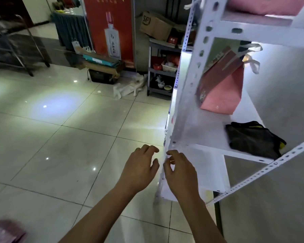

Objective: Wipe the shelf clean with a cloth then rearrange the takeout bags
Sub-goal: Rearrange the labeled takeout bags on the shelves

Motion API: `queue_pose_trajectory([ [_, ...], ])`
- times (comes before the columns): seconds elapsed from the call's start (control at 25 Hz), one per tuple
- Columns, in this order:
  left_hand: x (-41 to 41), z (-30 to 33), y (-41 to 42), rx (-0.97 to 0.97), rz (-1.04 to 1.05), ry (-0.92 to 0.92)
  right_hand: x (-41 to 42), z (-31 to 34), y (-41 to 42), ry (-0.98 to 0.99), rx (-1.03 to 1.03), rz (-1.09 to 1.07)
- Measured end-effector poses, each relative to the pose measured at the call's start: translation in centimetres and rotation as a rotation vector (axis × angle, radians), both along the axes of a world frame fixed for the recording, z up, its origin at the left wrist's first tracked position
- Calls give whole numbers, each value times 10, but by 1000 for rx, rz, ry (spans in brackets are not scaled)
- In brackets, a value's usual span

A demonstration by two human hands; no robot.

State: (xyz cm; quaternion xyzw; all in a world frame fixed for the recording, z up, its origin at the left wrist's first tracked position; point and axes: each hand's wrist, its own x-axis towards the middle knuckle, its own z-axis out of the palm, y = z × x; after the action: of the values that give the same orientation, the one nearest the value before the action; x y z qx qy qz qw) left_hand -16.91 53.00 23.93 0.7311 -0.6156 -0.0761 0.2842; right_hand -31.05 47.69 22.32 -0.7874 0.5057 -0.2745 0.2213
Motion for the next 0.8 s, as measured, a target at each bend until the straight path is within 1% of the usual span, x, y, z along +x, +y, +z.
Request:
queue_pose_trajectory([
  [0.16, 74, -2, 26, 47, 23, 22, 71, 0, 27, -48, 6, -1],
  [0.4, 158, -5, 44, 49, 80, 79, 150, -4, 34, -8, 87, 28],
  [0.64, 238, -8, 9, 6, 107, 86, 233, -12, -11, -55, 97, 44],
  [0.8, 305, -7, -37, 48, 96, 73, 302, -22, -63, -89, 124, 45],
])
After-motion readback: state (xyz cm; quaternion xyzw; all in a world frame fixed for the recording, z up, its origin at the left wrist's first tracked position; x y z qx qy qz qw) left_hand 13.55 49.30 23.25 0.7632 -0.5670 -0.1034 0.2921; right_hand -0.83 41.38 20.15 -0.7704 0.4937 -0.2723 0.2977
